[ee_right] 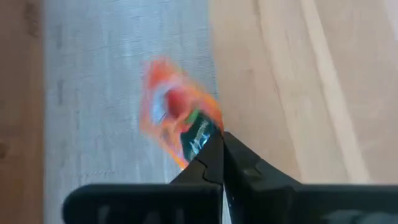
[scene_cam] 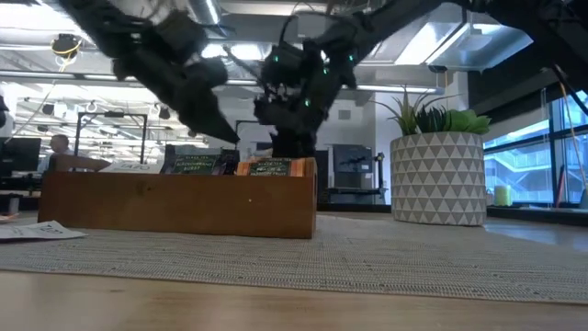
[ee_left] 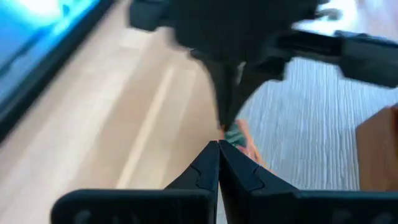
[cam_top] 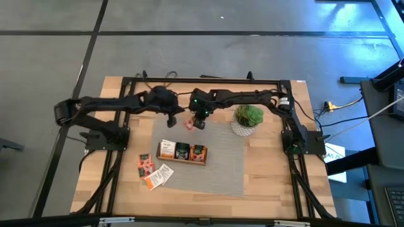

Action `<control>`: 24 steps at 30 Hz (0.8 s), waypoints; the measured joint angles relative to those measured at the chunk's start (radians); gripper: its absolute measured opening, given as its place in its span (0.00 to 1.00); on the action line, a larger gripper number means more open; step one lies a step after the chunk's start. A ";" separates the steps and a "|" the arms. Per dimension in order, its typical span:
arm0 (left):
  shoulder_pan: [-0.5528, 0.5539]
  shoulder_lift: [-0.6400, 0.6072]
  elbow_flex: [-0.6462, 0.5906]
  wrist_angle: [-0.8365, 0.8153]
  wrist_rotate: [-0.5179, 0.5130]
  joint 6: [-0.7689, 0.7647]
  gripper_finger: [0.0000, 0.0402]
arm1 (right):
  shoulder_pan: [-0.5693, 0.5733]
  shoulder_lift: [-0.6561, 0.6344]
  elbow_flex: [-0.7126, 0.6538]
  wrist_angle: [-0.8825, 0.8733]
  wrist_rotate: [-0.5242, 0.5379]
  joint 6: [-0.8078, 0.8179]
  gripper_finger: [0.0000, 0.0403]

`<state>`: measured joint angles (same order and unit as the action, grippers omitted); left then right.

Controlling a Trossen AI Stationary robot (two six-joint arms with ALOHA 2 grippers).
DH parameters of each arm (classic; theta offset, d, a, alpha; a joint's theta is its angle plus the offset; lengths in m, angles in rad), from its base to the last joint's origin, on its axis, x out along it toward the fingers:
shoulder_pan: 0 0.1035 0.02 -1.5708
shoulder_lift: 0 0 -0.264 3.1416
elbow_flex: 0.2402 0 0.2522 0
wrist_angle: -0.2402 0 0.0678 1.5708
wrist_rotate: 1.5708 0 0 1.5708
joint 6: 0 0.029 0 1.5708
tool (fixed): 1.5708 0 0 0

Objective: Pick & Place Tea
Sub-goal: Put the orange tea bag into the right section of the wooden organizer

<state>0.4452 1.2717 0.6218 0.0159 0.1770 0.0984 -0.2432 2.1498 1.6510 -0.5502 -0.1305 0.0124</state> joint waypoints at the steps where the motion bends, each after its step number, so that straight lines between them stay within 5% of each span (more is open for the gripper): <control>1: 0.010 -0.031 -0.027 0.024 0.004 -0.011 0.00 | 0.006 -0.004 0.017 -0.025 0.009 -0.013 0.00; 12: 0.044 -0.271 -0.307 0.203 0.007 -0.178 0.01 | 0.069 -0.006 0.182 -0.166 0.105 -0.048 0.00; 24: -0.003 -0.286 -0.338 0.243 0.066 -0.168 0.05 | 0.126 -0.006 0.244 -0.214 0.141 -0.035 0.00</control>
<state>0.4423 0.9855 0.2836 0.2586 0.2433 -0.0699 -0.1175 2.1433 1.8954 -0.7643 0.0105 -0.0227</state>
